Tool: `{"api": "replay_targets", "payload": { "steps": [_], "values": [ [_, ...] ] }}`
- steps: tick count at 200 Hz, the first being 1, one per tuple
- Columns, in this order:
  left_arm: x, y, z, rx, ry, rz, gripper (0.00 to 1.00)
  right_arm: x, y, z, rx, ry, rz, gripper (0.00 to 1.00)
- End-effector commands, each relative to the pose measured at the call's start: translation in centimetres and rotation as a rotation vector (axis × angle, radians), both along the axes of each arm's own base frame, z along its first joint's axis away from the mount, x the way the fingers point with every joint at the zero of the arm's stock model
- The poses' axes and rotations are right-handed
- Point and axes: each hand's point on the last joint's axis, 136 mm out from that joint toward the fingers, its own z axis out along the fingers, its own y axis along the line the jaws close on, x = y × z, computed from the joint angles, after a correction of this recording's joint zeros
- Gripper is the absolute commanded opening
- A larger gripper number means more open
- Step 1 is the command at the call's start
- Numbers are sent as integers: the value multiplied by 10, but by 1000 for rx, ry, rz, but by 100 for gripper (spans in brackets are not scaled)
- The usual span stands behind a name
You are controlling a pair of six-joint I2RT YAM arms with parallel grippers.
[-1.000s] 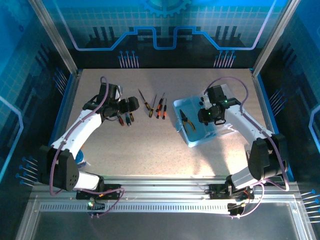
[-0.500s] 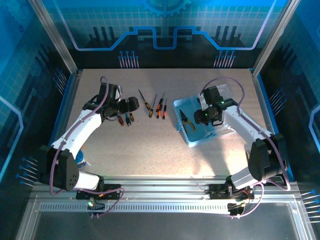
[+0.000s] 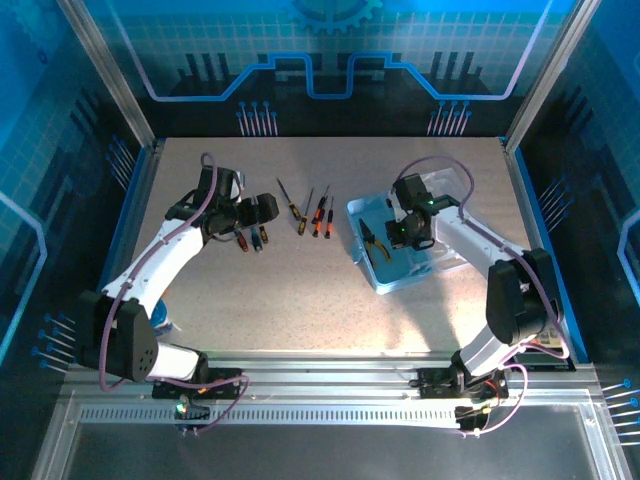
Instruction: Pack the tool kit
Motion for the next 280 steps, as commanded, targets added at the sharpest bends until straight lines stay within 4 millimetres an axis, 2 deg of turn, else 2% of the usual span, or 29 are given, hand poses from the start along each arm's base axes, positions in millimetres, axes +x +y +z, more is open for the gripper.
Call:
{"api": "replay_targets", "payload": {
  "steps": [1, 29, 113, 184, 195, 224, 253, 258, 280],
  "values": [
    [3, -5, 2, -18, -6, -19, 99, 11, 8, 5, 16, -28, -26, 12],
    [4, -6, 2, -19, -6, -23, 99, 21, 12, 3, 33, -40, -62, 0],
    [3, -5, -2, -15, 1, -24, 99, 59, 49, 16, 100, -103, -111, 0],
    [4, -4, -20, 4, 39, -23, 99, 69, 68, 30, 151, -139, -122, 0],
    [4, -2, -27, 18, 57, -20, 99, 68, 73, 34, 153, -143, -105, 12],
    [4, 12, -49, 104, 123, 15, 99, 59, 74, 49, 144, -150, -60, 61],
    [9, 22, -67, 159, 171, 33, 99, 46, 70, 72, 144, -183, -21, 90],
    [12, 22, -68, 159, 175, 34, 99, 44, 69, 78, 145, -193, -13, 99],
    [30, 17, -73, 157, 176, 25, 99, 34, 74, 97, 171, -234, 52, 100]
  ]
}}
